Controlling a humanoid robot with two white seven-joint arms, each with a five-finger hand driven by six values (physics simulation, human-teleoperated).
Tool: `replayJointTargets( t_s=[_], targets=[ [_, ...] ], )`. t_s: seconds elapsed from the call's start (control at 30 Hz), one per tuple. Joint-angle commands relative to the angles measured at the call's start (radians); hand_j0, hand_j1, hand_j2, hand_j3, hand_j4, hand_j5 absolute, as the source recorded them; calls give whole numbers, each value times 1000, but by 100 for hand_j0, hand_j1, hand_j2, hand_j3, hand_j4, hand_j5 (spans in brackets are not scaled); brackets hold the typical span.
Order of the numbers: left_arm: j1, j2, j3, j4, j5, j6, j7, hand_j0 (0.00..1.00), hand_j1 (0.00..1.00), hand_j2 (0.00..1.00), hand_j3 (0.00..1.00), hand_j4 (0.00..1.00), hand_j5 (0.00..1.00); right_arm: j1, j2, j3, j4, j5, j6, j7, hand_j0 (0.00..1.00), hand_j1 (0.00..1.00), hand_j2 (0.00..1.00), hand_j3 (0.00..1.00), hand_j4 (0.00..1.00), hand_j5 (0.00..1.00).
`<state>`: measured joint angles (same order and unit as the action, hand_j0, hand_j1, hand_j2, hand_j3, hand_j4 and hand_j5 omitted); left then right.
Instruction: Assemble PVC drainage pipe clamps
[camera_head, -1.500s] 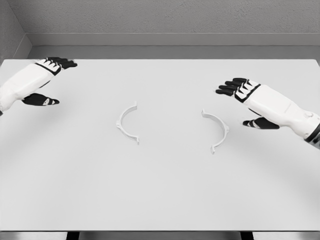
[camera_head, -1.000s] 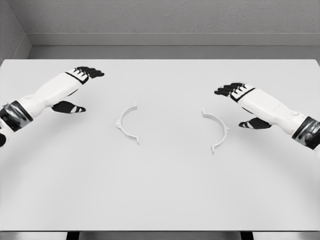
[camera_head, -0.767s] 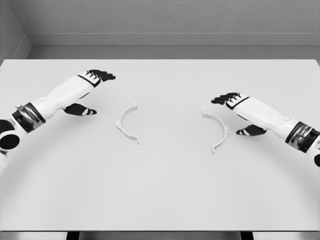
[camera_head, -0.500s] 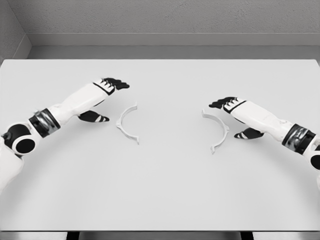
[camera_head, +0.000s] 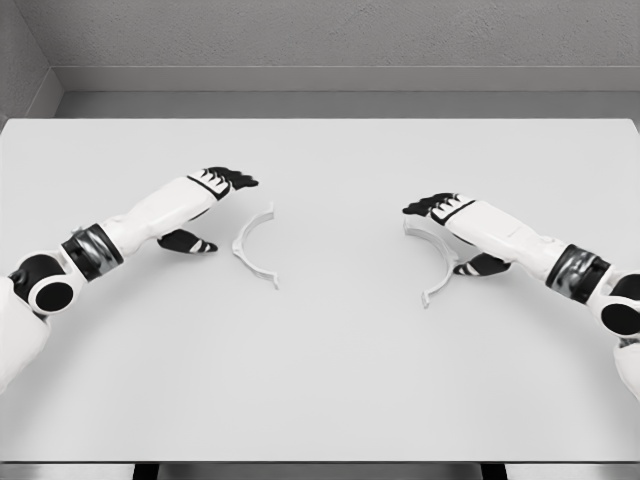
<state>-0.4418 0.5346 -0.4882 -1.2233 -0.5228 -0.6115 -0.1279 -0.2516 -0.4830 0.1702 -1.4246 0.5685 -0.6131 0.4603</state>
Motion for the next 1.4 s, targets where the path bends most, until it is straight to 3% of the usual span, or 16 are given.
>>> replayJointTargets(
  t_s=[0.0, 0.9, 1.37],
  targets=[
    [0, -1, 0, 13, 6, 1, 1, 100, 100, 100, 100, 100, 100, 0, 3, 3, 1, -7, 2, 0, 100, 100, 100, 100, 100, 100],
    [-3, -90, -13, 24, -20, 1, 1, 100, 100, 100, 100, 100, 100, -98, 80, 71, 42, 30, 2, 0, 100, 100, 100, 100, 100, 100],
    [-17, -48, 0, 42, -17, 1, 1, 100, 100, 100, 100, 100, 100, -109, 73, 69, 42, 33, 2, -2, 100, 100, 100, 100, 100, 100]
  ],
)
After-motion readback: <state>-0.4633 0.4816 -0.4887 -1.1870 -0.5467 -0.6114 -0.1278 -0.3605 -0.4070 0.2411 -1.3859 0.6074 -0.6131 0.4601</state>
